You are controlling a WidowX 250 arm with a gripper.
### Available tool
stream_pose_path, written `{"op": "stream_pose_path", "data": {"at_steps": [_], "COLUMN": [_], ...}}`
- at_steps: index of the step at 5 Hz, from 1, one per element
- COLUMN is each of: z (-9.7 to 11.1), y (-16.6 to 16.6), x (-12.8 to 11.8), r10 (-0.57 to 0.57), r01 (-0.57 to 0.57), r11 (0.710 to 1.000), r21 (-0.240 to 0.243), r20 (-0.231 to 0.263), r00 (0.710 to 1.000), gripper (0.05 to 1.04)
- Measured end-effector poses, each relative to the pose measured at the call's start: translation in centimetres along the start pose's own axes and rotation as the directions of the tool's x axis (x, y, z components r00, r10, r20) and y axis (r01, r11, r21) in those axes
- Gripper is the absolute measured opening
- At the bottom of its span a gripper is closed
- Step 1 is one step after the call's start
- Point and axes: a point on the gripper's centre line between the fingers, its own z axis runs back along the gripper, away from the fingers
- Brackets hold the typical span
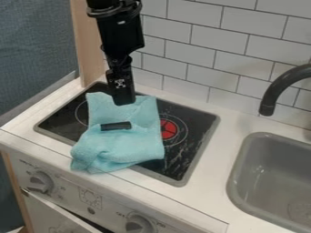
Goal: Unfold cloth to the bottom left
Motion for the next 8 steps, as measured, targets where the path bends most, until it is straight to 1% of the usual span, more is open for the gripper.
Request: {"op": "stream_pose_path", "data": {"at_steps": [1, 2, 3, 4, 5, 6, 7, 8], "z": [-0.8, -1.6, -1.5, -2.1, -3.0, -3.9, -4.8, -5.6], "y": [-0.3, -0.7, 0.0, 0.2, 0.2, -0.1, -0.6, 0.2], "x": [-0.3, -0.9, -2.2, -3.3, -4.5, -4.6, -4.7, -4.6], "r10": [0.002, -0.02, 0.051, 0.162, 0.293, 0.389, 0.436, 0.454], "r01": [-0.002, 0.017, -0.055, -0.164, -0.287, -0.381, -0.441, -0.459], "r11": [1.0, 0.995, 0.997, 0.986, 0.956, 0.921, 0.896, 0.887], "r21": [-0.028, -0.096, -0.061, 0.002, 0.062, 0.081, 0.05, 0.053], "r20": [-0.009, -0.028, -0.075, -0.149, -0.205, -0.251, -0.284, -0.295], "r00": [1.0, 0.999, 0.996, 0.975, 0.934, 0.887, 0.854, 0.841], "gripper": [0.999, 0.999, 0.999, 0.999, 0.999, 0.999, 0.999, 0.999]}}
